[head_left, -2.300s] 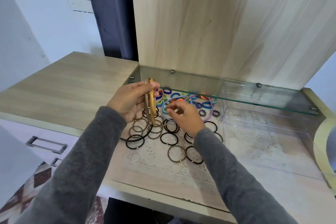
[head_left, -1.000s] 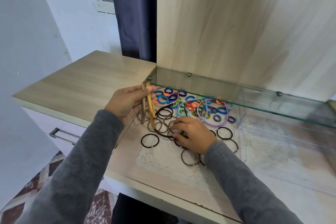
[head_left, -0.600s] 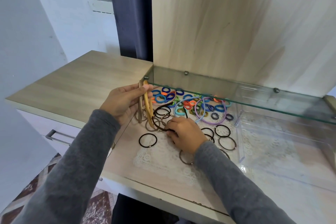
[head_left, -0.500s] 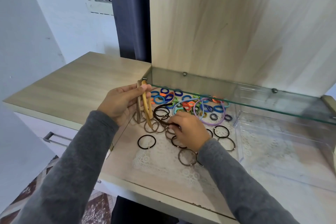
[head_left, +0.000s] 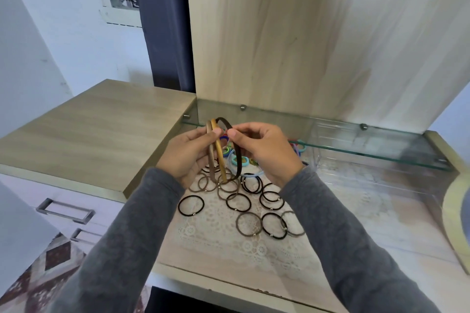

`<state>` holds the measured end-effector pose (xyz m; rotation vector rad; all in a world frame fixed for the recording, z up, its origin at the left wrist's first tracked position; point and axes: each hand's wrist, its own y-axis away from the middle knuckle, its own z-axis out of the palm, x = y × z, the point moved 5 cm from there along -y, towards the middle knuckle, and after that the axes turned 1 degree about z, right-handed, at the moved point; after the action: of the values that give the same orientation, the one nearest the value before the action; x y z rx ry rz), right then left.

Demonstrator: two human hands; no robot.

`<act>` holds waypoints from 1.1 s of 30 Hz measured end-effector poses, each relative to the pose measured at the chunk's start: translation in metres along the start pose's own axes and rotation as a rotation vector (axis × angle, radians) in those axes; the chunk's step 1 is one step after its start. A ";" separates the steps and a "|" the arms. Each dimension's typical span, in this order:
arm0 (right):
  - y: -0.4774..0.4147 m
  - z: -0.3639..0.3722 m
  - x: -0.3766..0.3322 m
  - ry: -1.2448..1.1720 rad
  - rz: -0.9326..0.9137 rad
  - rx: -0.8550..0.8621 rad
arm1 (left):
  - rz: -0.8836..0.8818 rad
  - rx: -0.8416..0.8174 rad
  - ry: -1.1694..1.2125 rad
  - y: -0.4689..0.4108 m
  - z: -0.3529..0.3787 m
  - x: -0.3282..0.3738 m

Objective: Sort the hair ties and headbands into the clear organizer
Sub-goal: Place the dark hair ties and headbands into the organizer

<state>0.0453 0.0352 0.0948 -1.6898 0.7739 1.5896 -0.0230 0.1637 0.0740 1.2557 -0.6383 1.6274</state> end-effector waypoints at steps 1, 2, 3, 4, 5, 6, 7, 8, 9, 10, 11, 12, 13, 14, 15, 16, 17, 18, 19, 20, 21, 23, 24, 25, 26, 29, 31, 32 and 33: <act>0.000 0.000 0.000 -0.011 0.002 0.007 | -0.004 -0.013 0.014 0.000 0.003 -0.002; 0.000 -0.001 0.001 -0.013 0.006 0.018 | -0.005 -0.024 0.026 0.000 0.006 -0.003; 0.001 -0.001 0.002 -0.006 0.012 0.024 | -0.004 -0.031 0.032 0.001 0.008 -0.003; 0.001 -0.002 0.003 0.003 0.015 0.031 | -0.003 -0.034 0.034 0.001 0.009 -0.004; 0.001 -0.003 0.004 0.009 0.016 0.039 | -0.001 -0.037 0.036 0.001 0.011 -0.005; 0.001 -0.003 0.004 0.013 0.016 0.046 | 0.001 -0.040 0.041 0.000 0.012 -0.006; 0.002 -0.004 0.004 0.012 0.014 0.051 | 0.000 -0.043 0.047 0.001 0.013 -0.006; 0.002 -0.004 0.004 0.005 0.011 0.050 | -0.002 -0.046 0.054 0.000 0.014 -0.006; 0.003 -0.004 0.004 -0.008 0.010 0.046 | -0.008 -0.052 0.058 0.001 0.015 -0.006; 0.003 -0.004 0.003 -0.023 0.013 0.043 | -0.014 -0.058 0.062 0.000 0.016 -0.007; 0.003 -0.004 0.003 -0.030 0.017 0.042 | -0.019 -0.065 0.065 0.001 0.017 -0.007; 0.003 -0.005 0.003 -0.025 0.020 0.042 | -0.022 -0.068 0.068 0.001 0.017 -0.007; 0.003 -0.005 0.003 -0.013 0.022 0.042 | -0.025 -0.072 0.068 0.001 0.017 -0.007; 0.002 -0.006 0.003 -0.001 0.022 0.041 | -0.027 -0.076 0.067 0.001 0.018 -0.007; 0.002 -0.006 0.004 0.008 0.020 0.038 | -0.029 -0.081 0.065 0.001 0.018 -0.007; 0.001 -0.006 0.004 0.016 0.019 0.033 | -0.030 -0.086 0.060 0.001 0.019 -0.007; 0.001 -0.006 0.005 0.025 0.017 0.029 | -0.029 -0.089 0.057 0.001 0.019 -0.007; 0.000 -0.007 0.006 0.037 0.017 0.026 | -0.027 -0.090 0.056 0.001 0.019 -0.007; 0.000 -0.007 0.006 0.050 0.018 0.026 | -0.026 -0.091 0.055 0.001 0.019 -0.007; -0.001 -0.007 0.007 0.060 0.020 0.027 | -0.028 -0.092 0.054 0.001 0.019 -0.008; -0.001 -0.007 0.008 0.060 0.023 0.026 | -0.032 -0.094 0.055 0.001 0.019 -0.008; -0.002 -0.006 0.010 0.052 0.028 0.025 | -0.045 -0.092 0.068 0.001 0.020 -0.009; -0.002 -0.006 0.010 0.054 0.031 0.025 | -0.054 -0.084 0.083 0.000 0.021 -0.010; -0.002 -0.006 0.010 0.052 0.037 0.024 | -0.063 -0.074 0.100 0.000 0.021 -0.010; -0.002 -0.006 0.009 0.038 0.042 0.018 | -0.069 -0.066 0.112 0.000 0.021 -0.010; 0.001 -0.004 0.006 -0.003 0.056 -0.010 | -0.070 -0.066 0.095 0.000 0.023 -0.011; 0.001 -0.004 0.007 0.008 0.061 -0.019 | -0.068 -0.066 0.086 0.000 0.023 -0.012; 0.000 -0.004 0.007 0.023 0.059 -0.016 | -0.068 -0.068 0.091 0.001 0.023 -0.012; 0.000 -0.004 0.007 0.044 0.053 -0.013 | -0.069 -0.073 0.100 0.001 0.024 -0.012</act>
<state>0.0478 0.0321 0.0883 -1.7320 0.8386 1.6006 -0.0131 0.1391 0.0714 1.1252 -0.5810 1.5855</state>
